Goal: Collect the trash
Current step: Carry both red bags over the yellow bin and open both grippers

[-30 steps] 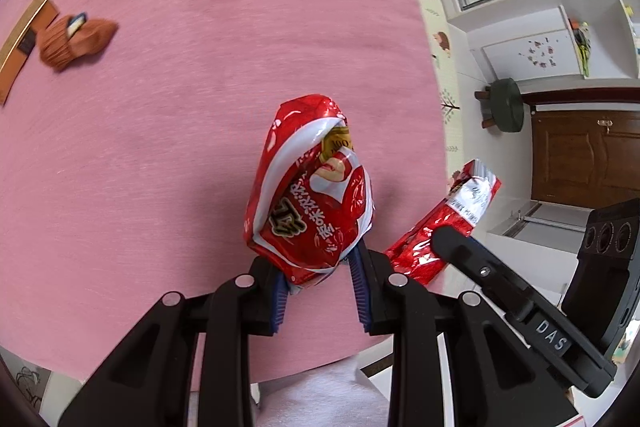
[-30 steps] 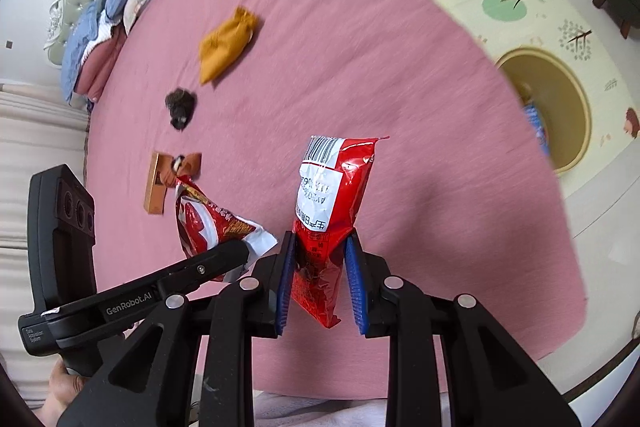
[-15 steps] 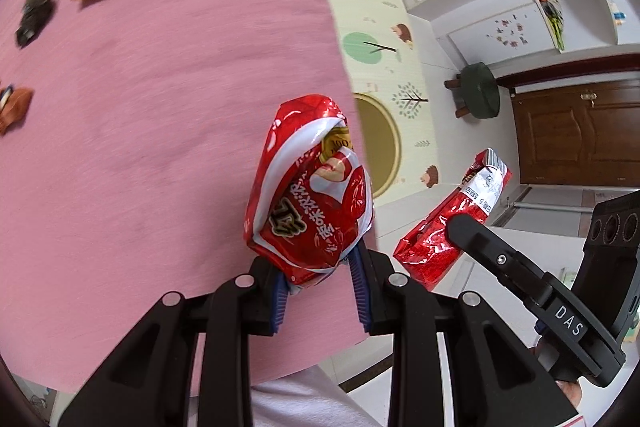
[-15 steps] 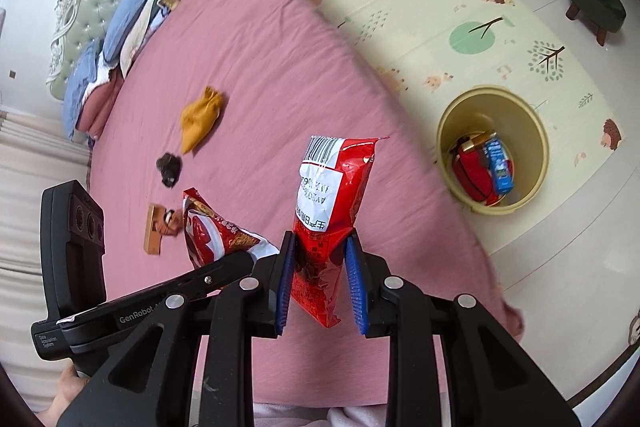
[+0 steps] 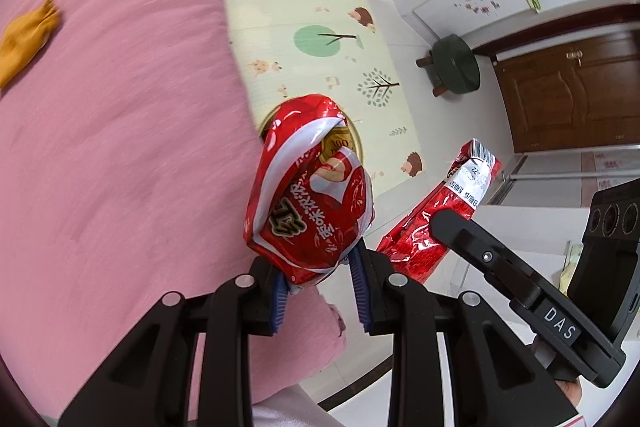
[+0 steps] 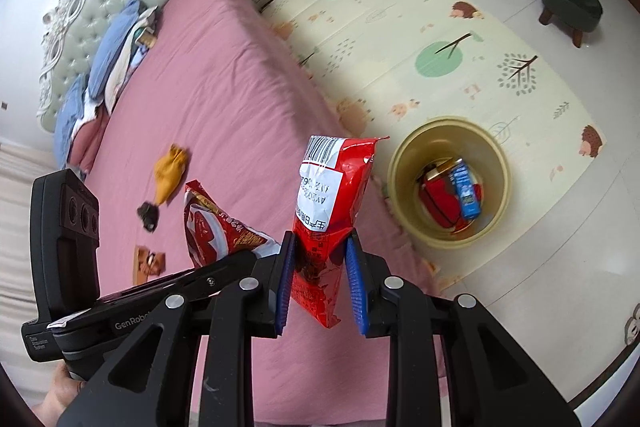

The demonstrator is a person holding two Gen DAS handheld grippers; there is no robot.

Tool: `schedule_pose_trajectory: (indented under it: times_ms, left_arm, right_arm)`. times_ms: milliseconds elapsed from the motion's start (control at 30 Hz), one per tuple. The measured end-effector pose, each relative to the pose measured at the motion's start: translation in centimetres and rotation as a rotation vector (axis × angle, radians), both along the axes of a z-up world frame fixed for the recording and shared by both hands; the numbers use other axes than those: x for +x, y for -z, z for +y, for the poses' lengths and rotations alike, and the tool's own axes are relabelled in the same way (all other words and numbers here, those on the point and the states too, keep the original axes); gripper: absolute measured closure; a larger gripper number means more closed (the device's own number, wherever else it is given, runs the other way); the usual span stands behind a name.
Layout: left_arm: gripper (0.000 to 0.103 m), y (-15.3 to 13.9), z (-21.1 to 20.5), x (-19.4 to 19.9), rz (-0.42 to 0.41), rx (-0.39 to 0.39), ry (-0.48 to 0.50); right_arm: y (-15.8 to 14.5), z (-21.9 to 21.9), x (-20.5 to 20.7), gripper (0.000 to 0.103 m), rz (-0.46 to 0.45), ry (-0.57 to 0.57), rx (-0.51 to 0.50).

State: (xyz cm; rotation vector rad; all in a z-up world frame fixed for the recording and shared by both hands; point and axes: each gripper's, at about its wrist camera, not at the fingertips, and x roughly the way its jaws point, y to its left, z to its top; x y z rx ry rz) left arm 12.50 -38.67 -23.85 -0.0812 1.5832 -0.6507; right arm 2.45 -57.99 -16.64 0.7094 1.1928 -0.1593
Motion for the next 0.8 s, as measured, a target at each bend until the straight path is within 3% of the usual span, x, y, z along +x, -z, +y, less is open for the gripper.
schedule_pose_trajectory:
  times_ms: [467,800]
  left_arm:
    - [0.075,3.3,-11.0,2.3,0.022,0.030,0.155]
    - [0.073,5.4,-16.5,3.2,0.043,0.042,0.233]
  right_arm:
    - [2.6,-9.0,-1.0,0.078,0.039,0.147,-0.017]
    - [4.5,-12.5,-1.0,0.077,0.068,0.182,-0.019]
